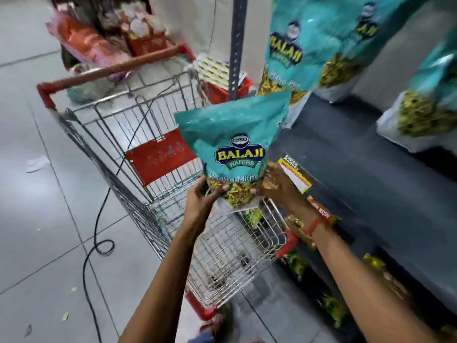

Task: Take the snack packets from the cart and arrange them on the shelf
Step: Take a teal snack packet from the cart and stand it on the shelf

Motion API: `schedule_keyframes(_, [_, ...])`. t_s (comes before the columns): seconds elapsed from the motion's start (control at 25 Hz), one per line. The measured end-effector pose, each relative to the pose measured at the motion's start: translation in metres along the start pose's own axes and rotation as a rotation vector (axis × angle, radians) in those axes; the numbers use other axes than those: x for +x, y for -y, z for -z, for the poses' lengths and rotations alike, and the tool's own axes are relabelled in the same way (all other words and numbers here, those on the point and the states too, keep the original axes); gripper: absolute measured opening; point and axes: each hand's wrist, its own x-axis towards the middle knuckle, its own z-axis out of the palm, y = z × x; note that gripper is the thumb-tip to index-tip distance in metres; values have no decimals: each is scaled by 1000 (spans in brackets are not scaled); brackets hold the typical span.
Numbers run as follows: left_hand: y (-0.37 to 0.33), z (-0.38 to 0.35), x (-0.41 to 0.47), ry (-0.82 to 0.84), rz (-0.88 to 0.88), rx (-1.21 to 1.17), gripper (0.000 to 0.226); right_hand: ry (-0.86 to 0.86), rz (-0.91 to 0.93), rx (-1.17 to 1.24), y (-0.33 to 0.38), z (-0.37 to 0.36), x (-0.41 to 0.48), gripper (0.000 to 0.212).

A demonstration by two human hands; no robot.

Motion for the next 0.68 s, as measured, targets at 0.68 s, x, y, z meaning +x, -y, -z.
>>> schedule_keyframes(0.68, [-108, -259, 83, 987, -18, 211, 48, -901, 200, 172, 46, 172, -80, 57])
